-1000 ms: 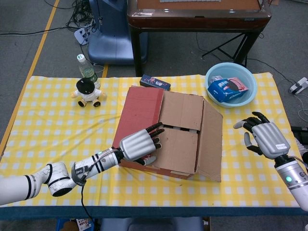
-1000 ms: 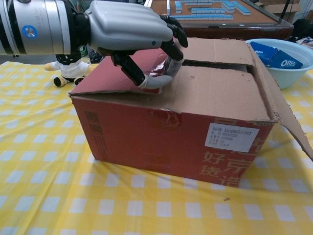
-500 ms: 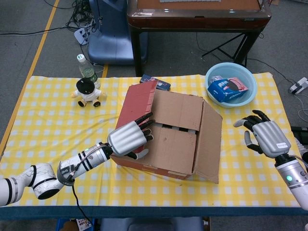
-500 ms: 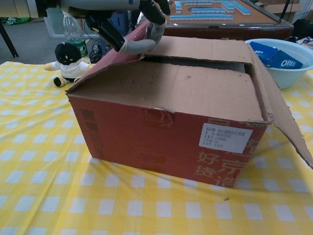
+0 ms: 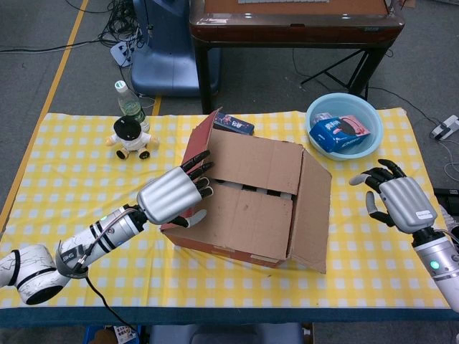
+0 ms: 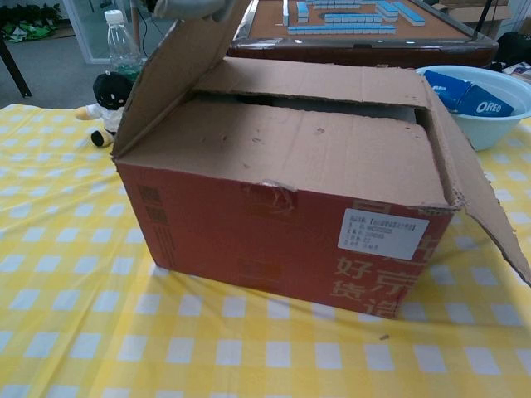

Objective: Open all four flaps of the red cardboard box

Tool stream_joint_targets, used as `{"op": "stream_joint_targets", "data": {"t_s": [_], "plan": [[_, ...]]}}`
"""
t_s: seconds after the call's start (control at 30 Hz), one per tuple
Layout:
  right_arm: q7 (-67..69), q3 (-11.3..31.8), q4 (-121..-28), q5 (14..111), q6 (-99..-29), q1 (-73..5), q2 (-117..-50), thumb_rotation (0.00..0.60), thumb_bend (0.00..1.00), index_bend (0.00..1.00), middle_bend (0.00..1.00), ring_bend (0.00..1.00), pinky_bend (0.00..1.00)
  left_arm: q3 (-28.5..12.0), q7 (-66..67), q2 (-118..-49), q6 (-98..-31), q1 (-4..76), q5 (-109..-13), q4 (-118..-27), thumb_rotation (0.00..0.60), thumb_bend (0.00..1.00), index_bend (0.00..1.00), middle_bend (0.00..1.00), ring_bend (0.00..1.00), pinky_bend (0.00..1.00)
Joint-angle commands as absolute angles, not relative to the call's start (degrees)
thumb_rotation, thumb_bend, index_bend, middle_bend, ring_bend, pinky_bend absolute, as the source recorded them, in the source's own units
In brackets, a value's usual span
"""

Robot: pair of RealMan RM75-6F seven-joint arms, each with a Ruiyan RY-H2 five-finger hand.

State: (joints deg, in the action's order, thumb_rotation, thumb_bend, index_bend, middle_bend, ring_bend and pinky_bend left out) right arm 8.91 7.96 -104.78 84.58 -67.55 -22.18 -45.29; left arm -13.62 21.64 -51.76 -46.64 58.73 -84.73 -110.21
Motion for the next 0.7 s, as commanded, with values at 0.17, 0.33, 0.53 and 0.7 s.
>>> {"op": "stream_joint_targets", "data": {"t_s": [0.17,0.33,0.53,0.7], "plan": [[9.35,7.90,-104.49,84.60,-67.54,-22.06,-45.24,0.600,0.70,0.33,0.34,0.25,0.10,-14.02,21.71,-48.64,-46.36,58.12,-84.25,-110.31,0.228,0.49,0.55,0.47,0.13,0.00],[9.80,7.95,-104.49,84.70,-67.80,-21.89,-44.94,0.600,0.70,0.33,0.34,0.25,0.10,-14.06,22.21,-47.02,-46.09,57.74,-83.97,-110.34,0.229,0.49,0.55,0.47,0.13,0.00],[10.50,7.82,-104.51,85.04,-67.77,-21.81,-44.91,0.600,0.70,0.33,0.34,0.25,0.10,-14.14,22.26,-46.18,-46.32,57.21,-83.67,-110.38,0.229,0.49,0.55,0.47,0.13,0.00],[10.71,7.88,-104.40,85.27,-67.89,-21.84,-44.89,0.600,0.70,0.33,0.34,0.25,0.10,-14.27,22.55,-45.48,-46.70,56.76,-83.60,-110.58,0.234,0.49,0.55,0.47,0.13,0.00]]}}
